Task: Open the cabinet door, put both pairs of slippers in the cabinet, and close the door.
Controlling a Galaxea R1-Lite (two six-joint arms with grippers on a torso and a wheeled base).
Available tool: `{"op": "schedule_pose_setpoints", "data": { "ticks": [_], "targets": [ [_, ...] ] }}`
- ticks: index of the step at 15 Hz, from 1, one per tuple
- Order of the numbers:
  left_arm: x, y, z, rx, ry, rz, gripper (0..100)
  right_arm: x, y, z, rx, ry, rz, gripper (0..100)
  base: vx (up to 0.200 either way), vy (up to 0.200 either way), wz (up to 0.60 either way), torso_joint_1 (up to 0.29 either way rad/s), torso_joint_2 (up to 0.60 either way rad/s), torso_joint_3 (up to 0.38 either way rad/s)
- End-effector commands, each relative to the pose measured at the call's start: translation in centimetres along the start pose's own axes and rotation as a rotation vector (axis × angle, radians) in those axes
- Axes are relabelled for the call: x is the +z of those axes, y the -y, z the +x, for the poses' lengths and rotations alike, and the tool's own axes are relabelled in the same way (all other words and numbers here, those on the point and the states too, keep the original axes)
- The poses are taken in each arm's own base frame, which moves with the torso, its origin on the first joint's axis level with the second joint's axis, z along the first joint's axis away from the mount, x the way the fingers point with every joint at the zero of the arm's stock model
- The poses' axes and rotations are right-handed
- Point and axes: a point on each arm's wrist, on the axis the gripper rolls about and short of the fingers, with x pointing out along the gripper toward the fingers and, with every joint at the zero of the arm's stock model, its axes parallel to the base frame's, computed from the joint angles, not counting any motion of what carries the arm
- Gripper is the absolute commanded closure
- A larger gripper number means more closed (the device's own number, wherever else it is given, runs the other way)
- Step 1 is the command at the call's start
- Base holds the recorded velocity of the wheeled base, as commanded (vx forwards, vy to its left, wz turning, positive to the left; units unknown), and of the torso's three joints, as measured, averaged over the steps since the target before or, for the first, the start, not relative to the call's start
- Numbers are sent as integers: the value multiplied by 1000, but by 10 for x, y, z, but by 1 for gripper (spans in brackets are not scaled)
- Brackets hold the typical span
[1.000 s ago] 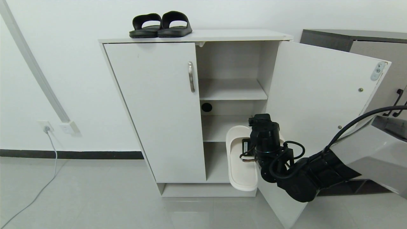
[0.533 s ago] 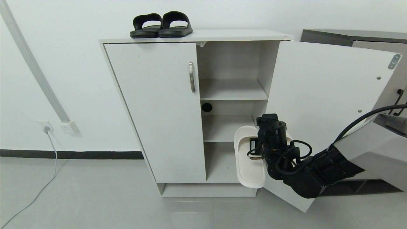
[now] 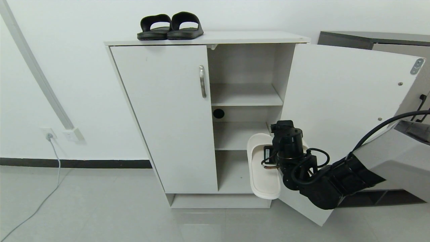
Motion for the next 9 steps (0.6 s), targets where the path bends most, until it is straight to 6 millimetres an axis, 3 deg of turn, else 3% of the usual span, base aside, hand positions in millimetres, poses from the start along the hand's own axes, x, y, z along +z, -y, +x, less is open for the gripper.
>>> {"op": "schedule_pose_setpoints", "data": {
  "ticks": [1,3,5,7,9],
  "targets": [
    [0,0,0,1,-1,-1,100,5,-1,-5,18,11,8,100,0,0,0,0,0,0],
    [0,0,0,2,-1,-3,100,9,-28,-32,172,21,1,100,0,0,0,0,0,0],
    [0,0,0,2,-1,-3,100,-2,-58,-38,245,17,-9,100,0,0,0,0,0,0],
    [0,0,0,2,-1,-1,100,-12,-79,-22,249,21,-3,100,0,0,0,0,0,0],
    [0,0,0,2,-1,-1,100,-24,-87,2,219,7,-12,100,0,0,0,0,0,0]
  ]
}}
